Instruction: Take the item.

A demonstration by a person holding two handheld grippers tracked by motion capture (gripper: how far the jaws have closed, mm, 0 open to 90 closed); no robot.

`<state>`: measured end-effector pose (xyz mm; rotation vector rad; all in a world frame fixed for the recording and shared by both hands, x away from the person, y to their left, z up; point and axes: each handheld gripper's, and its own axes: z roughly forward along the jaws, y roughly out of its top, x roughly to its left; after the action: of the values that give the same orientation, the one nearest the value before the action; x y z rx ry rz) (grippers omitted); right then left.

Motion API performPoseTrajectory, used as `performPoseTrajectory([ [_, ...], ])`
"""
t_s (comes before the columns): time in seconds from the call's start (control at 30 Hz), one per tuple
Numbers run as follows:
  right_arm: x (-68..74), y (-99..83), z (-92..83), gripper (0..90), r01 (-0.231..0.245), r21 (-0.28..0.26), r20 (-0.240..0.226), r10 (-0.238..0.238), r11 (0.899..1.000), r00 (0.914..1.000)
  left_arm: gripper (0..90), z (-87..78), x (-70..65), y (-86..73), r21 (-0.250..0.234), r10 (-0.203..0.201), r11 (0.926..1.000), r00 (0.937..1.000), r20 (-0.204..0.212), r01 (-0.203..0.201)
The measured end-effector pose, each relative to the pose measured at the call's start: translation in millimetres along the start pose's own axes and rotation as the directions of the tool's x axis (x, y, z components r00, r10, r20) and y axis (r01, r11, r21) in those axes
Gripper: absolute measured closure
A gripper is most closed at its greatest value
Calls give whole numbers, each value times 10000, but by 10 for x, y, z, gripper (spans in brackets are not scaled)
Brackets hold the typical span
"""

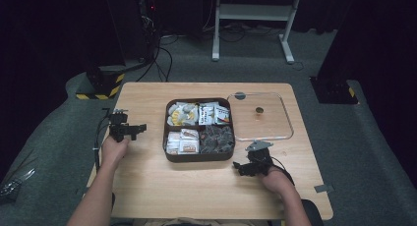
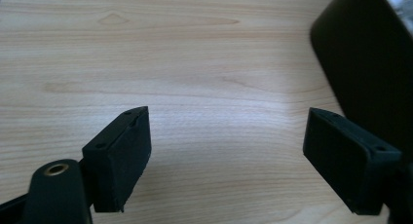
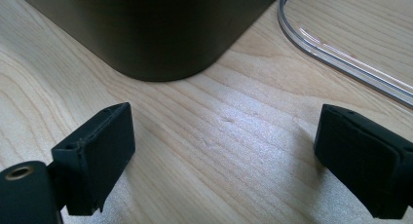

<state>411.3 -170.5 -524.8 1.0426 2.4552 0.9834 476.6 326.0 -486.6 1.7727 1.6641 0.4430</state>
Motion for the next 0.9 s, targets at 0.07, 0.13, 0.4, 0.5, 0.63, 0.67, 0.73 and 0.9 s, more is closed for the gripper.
performPoseTrajectory([
  [0.07,0,0,0,77,1,1,0,-1,10000,10000,171,-13,-4,11,-45,-8,10000,10000,-17,7],
  [0.13,0,0,0,77,-1,1,-1,1,10000,10000,169,-35,-14,24,-71,78,9999,9999,149,-77],
  [0.4,0,0,0,77,-3,1,2,3,10000,10000,201,-132,-80,58,-208,702,9974,9943,807,-688],
  [0.5,0,0,0,77,4,1,4,-4,10000,10000,229,-158,-128,73,-203,1061,9943,9910,822,-1047],
  [0.63,0,0,0,77,1,1,0,-1,10000,10000,284,-177,-170,81,-171,1226,9924,9890,823,-1215],
  [0.67,0,0,0,77,1,1,0,-1,10000,10000,284,-184,-182,84,-200,1182,9929,9888,912,-1169],
  [0.73,0,0,0,77,0,1,1,0,10000,10000,315,-217,-212,99,-341,1210,9925,9853,1210,-1177],
  [0.9,0,0,0,77,3,0,2,-3,10000,10000,346,-257,-295,121,-511,1496,9883,9791,1378,-1438],
])
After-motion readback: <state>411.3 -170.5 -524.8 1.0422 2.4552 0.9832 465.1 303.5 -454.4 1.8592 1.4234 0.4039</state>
